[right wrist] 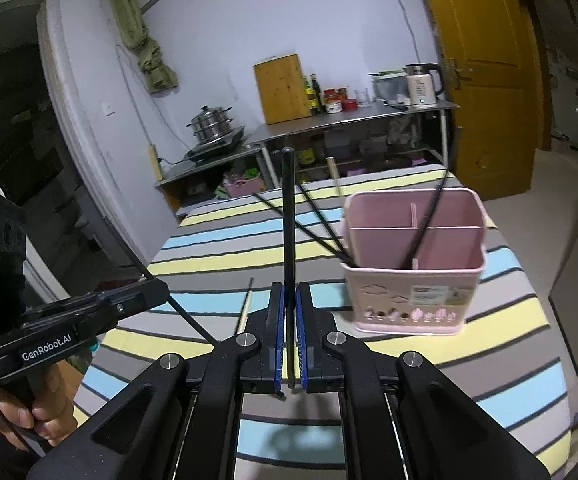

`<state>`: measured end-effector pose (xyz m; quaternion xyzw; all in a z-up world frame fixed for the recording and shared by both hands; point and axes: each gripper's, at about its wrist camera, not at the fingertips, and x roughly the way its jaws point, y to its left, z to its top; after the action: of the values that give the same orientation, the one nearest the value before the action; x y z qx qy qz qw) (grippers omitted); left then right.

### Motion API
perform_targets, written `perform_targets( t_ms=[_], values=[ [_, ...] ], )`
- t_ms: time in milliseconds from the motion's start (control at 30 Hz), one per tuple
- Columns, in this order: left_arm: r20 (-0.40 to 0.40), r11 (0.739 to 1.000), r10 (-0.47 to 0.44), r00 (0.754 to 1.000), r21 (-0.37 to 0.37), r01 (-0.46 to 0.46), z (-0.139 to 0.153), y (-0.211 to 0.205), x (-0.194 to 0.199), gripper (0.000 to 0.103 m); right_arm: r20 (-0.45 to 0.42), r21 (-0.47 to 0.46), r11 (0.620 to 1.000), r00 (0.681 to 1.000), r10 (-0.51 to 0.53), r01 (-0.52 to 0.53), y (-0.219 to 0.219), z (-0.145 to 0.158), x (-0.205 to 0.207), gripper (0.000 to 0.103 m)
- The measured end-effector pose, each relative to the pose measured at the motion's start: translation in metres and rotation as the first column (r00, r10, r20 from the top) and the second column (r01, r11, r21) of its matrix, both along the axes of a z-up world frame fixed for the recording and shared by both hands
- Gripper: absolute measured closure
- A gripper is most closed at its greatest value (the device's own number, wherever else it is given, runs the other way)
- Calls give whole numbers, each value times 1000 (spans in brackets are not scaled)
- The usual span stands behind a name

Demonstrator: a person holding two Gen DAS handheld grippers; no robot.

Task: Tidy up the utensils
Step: 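Lift and carry both held black chopsticks over the pink caddy, then lower both chopsticks into the caddy and open both tools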

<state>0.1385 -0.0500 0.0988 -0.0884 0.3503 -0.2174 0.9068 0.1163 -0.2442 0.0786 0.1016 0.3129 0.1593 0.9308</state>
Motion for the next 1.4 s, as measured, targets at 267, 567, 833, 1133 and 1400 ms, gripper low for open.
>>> perform_targets(
  t_ms=[267, 567, 833, 1133, 1400],
  values=[
    [31, 998, -58, 998, -16, 58, 17, -30, 16, 98, 15, 10, 998, 998, -63, 63, -29, 10, -2, 97],
    [117, 995, -98, 988, -4, 100, 58, -59, 40, 98, 84, 19, 994, 990, -111, 109, -53, 40, 8, 97],
    [178, 996, -94, 980, 3, 94, 88, -73, 69, 98, 158, 11, 990, 977, -143, 143, -63, 69, 25, 98],
    [163, 995, -93, 982, 45, 87, 75, -92, 107, 98, 164, -3, 984, 971, -175, 178, -71, 69, 50, 98],
    [109, 994, -97, 989, 68, 90, 44, -100, 129, 98, 113, -24, 984, 978, -176, 179, -70, 40, 69, 98]
  ],
)
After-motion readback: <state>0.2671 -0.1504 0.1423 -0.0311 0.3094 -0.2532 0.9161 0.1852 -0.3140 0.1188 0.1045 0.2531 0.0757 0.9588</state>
